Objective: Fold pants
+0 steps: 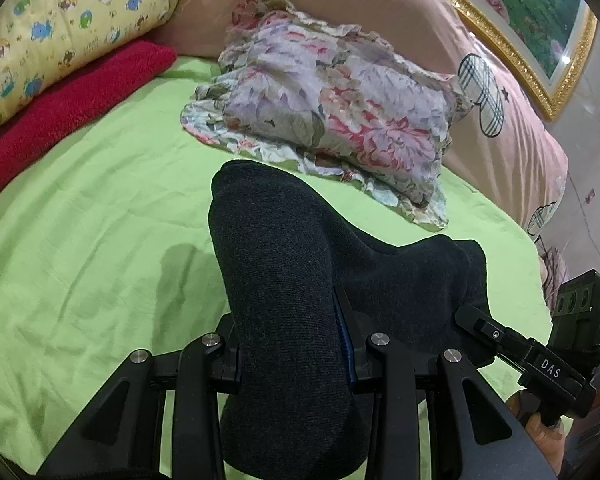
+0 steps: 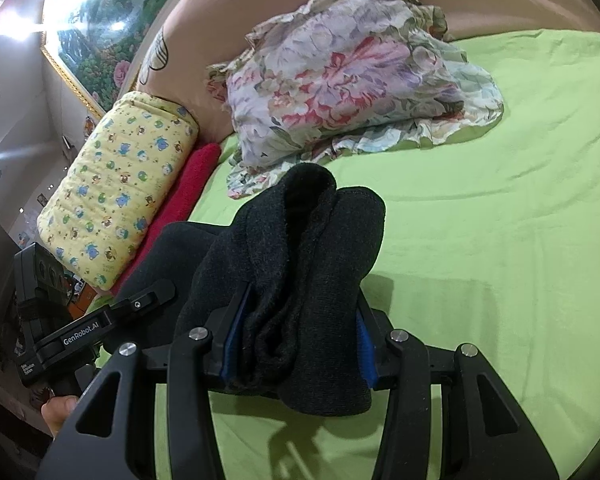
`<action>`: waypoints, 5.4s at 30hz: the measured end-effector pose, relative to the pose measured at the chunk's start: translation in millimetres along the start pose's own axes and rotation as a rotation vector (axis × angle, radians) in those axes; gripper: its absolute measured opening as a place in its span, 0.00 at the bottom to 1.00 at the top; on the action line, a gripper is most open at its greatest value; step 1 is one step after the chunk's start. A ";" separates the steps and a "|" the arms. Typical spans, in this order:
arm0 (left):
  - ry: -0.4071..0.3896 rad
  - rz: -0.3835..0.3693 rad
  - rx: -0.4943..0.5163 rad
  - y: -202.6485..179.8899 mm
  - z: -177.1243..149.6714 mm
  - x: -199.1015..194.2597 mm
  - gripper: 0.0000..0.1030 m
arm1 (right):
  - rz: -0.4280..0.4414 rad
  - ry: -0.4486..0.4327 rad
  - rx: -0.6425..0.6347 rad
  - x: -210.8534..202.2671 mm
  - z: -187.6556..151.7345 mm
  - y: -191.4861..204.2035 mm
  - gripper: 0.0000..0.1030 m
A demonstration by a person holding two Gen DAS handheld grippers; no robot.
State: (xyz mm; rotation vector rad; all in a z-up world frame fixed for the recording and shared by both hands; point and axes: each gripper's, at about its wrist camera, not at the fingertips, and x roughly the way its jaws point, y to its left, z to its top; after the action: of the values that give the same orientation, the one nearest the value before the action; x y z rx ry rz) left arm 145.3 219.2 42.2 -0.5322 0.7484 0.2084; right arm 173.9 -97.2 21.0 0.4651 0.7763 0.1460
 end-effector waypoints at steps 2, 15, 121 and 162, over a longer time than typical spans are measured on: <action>0.018 -0.002 -0.013 4.0 -0.8 6.6 0.34 | -0.003 0.013 0.003 4.2 -0.3 -2.9 0.47; 0.043 0.021 -0.023 23.8 -15.1 22.5 0.62 | -0.002 0.041 0.078 19.4 -10.8 -37.2 0.57; -0.111 0.154 0.376 -30.7 -114.3 -28.6 0.90 | -0.109 -0.079 -0.451 -22.0 -94.1 41.4 0.82; -0.100 0.154 0.381 -32.5 -112.3 -23.7 0.91 | -0.112 -0.071 -0.436 -18.1 -93.0 37.9 0.83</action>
State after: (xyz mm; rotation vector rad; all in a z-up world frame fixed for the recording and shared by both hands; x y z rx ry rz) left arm 73.7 132.4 2.8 -0.1021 0.7099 0.2272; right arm 97.2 -36.2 -7.6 0.0137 0.6753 0.1879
